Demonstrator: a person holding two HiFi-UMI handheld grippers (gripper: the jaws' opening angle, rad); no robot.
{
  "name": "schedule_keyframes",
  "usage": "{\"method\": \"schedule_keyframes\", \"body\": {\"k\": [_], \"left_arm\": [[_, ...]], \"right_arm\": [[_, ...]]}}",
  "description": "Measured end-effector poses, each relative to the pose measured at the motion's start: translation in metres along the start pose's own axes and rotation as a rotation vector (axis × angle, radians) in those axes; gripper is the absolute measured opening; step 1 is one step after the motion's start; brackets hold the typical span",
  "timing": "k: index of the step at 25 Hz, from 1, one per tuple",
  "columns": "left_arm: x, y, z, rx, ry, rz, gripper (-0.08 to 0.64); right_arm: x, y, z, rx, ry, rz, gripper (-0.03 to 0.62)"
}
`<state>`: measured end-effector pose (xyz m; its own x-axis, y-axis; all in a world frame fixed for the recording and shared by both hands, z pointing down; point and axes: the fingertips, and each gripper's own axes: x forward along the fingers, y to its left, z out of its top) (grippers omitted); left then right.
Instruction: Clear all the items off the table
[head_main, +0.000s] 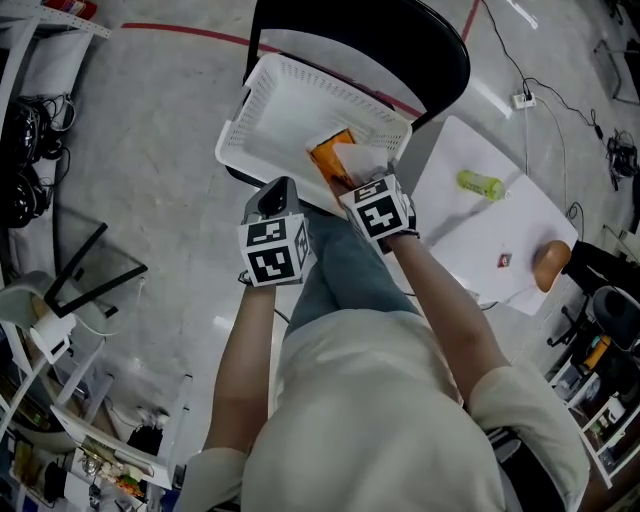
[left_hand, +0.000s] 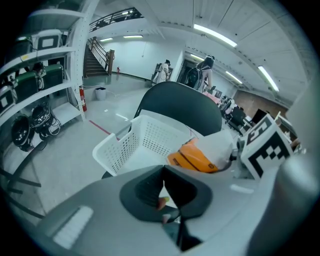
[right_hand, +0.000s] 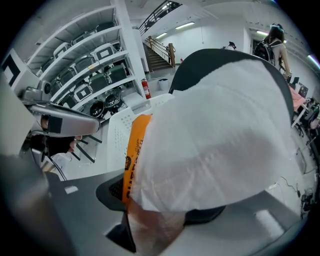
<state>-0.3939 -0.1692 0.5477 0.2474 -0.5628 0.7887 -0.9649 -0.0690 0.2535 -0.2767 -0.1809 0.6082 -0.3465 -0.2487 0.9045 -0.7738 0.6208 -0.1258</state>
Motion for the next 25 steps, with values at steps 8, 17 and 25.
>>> {"method": "schedule_keyframes", "body": {"k": [8,17,25], "left_arm": [[0.019,0.007,-0.002,0.0,0.027,-0.004,0.009],[0.029,0.011,0.002,-0.011,0.031,0.0,0.009],[0.026,0.008,0.004,-0.014,0.026,-0.007,0.009]], "right_arm": [[0.027,-0.003,0.007,-0.045,0.037,0.013,0.281],[0.037,0.001,0.01,-0.07,0.058,0.048,0.281],[0.033,0.004,0.016,-0.038,0.011,0.059,0.405]]}}
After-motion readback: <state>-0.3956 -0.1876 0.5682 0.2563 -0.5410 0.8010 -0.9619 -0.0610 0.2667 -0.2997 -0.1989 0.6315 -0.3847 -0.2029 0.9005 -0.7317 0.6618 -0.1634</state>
